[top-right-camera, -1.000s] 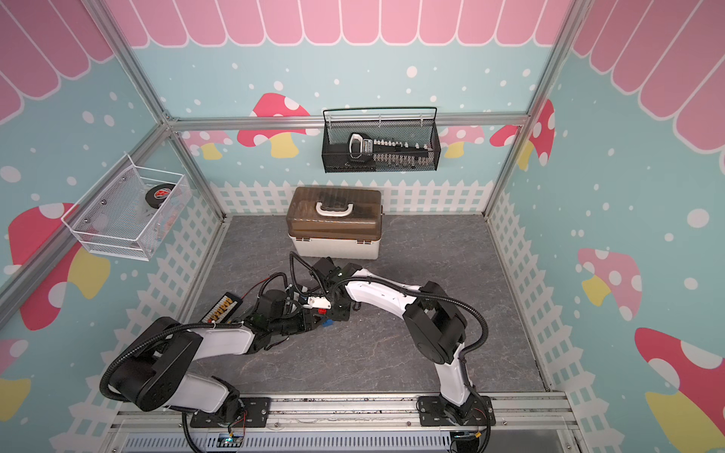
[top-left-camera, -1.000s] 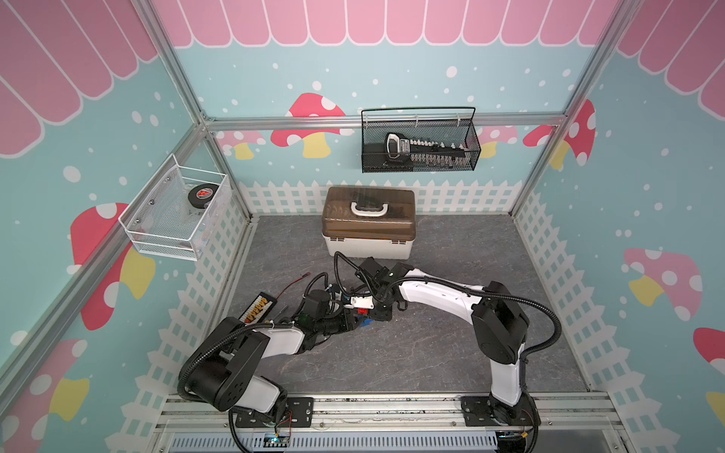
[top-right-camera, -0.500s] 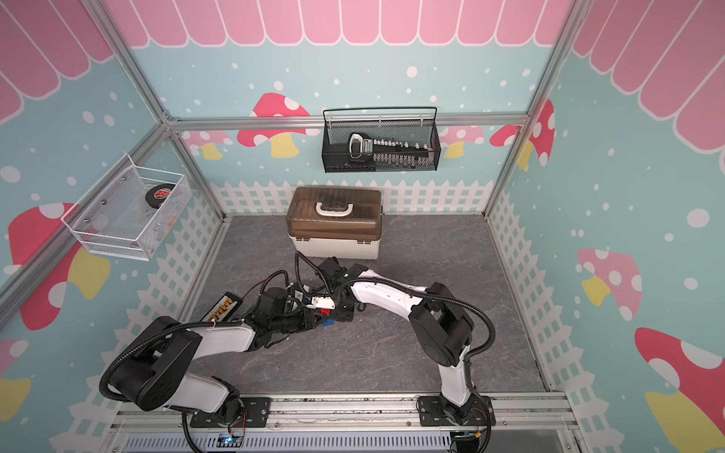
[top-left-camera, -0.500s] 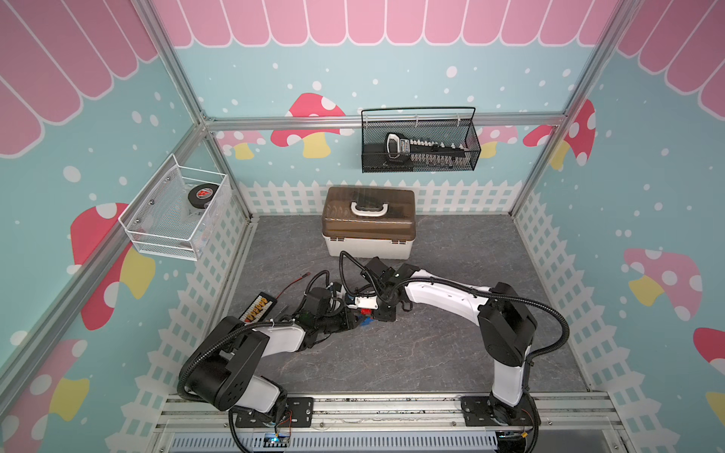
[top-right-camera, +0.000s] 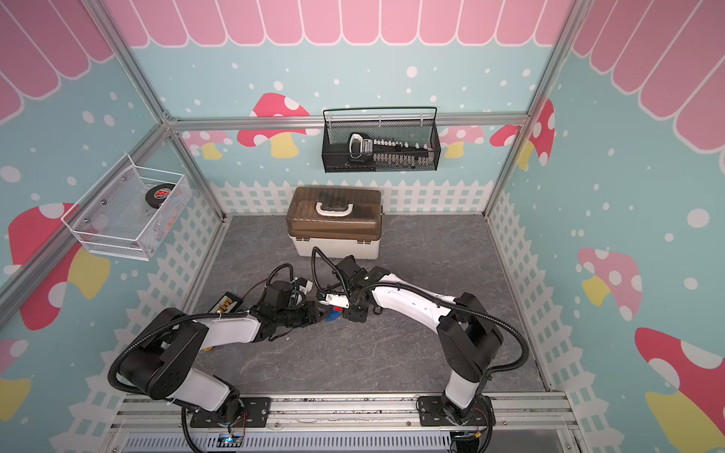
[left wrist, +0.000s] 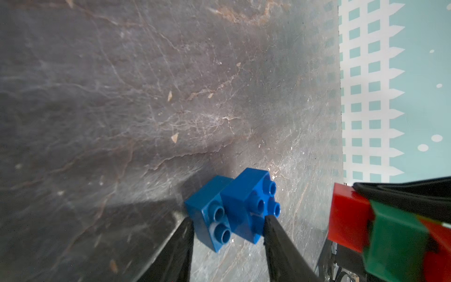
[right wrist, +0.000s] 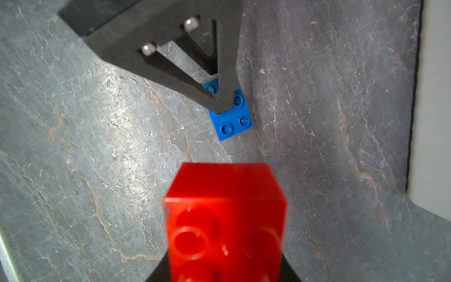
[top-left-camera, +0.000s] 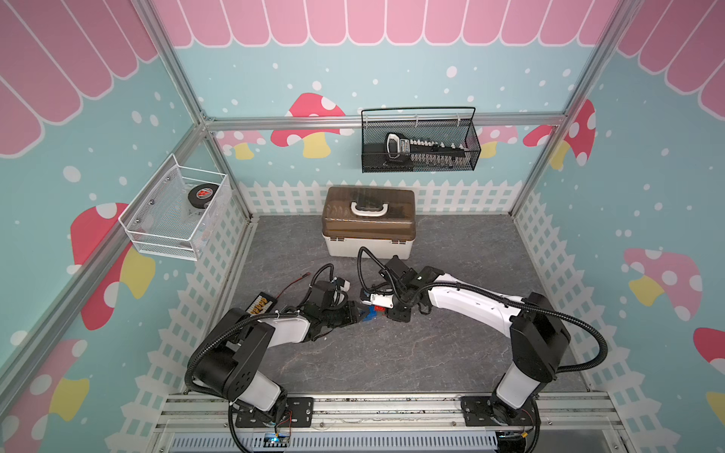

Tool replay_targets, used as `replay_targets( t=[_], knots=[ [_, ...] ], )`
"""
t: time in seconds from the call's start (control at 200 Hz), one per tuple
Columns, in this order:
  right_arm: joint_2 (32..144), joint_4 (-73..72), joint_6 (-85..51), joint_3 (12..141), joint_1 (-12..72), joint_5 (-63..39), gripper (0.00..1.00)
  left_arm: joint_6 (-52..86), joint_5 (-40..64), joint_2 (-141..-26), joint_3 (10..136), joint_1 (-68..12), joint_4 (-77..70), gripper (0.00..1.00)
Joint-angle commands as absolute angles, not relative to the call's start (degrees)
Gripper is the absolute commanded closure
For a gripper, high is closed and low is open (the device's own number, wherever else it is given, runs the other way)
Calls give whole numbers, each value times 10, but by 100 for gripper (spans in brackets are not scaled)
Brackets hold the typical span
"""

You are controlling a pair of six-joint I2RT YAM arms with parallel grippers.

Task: Assemble the letter y with lego
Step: Adjust the lego brick at the center of the board.

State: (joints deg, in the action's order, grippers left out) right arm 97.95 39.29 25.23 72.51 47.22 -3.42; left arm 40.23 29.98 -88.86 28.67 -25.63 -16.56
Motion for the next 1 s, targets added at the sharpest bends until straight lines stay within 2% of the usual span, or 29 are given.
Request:
replay_targets(
  t=[0.0, 0.59, 0.72, 0.805, 0.991],
  knots=[
    [976, 376, 240, 720, 468, -35, 74, 399, 277, -904, 293, -258, -132, 52],
    [960, 363, 215, 689, 466, -30, 74, 434, 289, -833, 266, -259, -172, 48],
    [953, 360, 212, 684, 467, -27, 74, 479, 297, -859, 246, -259, -255, 47],
    [947, 359, 211, 681, 466, -22, 74, 507, 304, -888, 236, -259, -310, 56],
    [939, 361, 209, 677, 466, -20, 74, 554, 318, -954, 226, -259, -425, 53]
  ],
)
